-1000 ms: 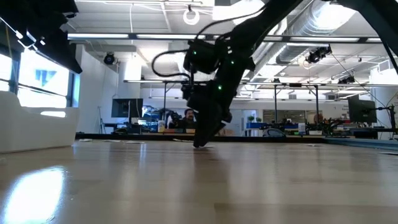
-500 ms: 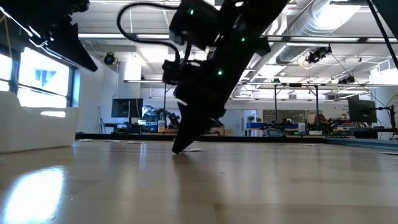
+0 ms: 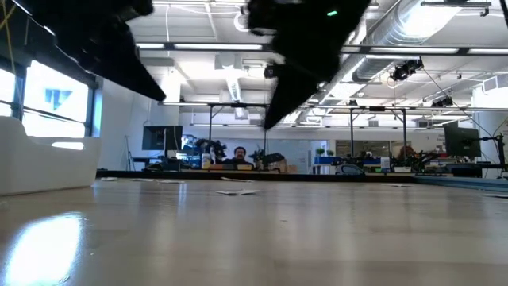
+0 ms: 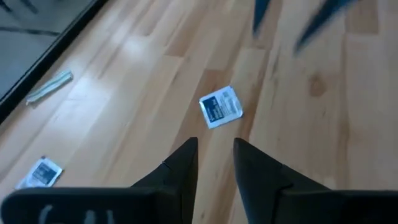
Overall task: Pick & Place First Aid Supplies
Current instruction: Put the blue alcohol pad into the white bin
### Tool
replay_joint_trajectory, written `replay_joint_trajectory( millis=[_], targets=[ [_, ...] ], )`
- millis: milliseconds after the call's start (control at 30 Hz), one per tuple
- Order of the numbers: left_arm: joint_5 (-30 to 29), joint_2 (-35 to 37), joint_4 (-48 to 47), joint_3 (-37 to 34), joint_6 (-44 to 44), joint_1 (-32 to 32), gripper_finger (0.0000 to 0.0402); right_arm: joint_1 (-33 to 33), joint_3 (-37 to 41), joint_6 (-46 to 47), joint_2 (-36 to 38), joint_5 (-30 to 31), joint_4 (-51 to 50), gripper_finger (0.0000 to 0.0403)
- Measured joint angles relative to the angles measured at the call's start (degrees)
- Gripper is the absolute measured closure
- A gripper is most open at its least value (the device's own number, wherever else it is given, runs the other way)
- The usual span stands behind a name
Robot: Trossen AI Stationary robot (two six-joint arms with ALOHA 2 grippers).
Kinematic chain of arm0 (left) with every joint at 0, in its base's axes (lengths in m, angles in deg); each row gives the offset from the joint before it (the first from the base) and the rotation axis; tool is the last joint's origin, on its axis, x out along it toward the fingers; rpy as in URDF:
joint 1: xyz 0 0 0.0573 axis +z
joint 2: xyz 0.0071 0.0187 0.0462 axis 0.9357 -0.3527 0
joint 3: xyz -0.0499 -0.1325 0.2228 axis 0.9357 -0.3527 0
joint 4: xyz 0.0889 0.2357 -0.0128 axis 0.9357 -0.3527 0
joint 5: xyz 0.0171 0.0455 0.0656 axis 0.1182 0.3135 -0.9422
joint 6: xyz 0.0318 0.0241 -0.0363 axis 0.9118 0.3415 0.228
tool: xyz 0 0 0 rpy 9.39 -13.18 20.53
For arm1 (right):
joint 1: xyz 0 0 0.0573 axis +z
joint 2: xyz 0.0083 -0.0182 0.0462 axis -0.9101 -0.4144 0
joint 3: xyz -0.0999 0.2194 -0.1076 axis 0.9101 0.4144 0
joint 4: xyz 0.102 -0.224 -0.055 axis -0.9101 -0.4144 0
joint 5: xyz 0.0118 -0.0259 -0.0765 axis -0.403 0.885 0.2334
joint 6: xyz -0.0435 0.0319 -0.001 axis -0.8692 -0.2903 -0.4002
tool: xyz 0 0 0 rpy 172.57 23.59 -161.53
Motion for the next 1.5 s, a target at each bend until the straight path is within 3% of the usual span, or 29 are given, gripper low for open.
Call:
replay_joint_trajectory(
  millis=[233,400,500,700,833,1133,1500],
  targets=[
    [8.2,-9.2,14.2,-0.1,9.2,5.7,0.0278,7.5,0.0,23.0,3.7,13.1,-19.8,0.022],
    [18.8,-17.7,30.0,0.0,14.8,10.0,0.0277,11.1,2.1,25.4,3.6,20.4,-21.3,0.022],
    [22.1,-22.0,34.6,0.0,15.0,12.9,0.0277,10.8,2.9,25.7,3.6,20.8,-20.8,0.022],
    [22.8,-27.4,37.4,0.0,15.0,16.9,0.0277,8.6,3.8,26.2,3.7,20.0,-19.7,0.022],
    [26.2,-30.4,41.4,0.0,15.4,17.5,0.0277,7.4,3.8,26.2,3.7,19.0,-19.0,0.022],
    [25.9,-32.1,42.8,0.1,15.4,17.3,0.0281,7.1,3.8,25.9,3.7,18.3,-18.0,0.022],
    [24.1,-32.1,40.9,0.2,15.0,17.3,0.0395,7.1,3.8,25.7,3.7,17.7,-17.9,0.022]
  ],
)
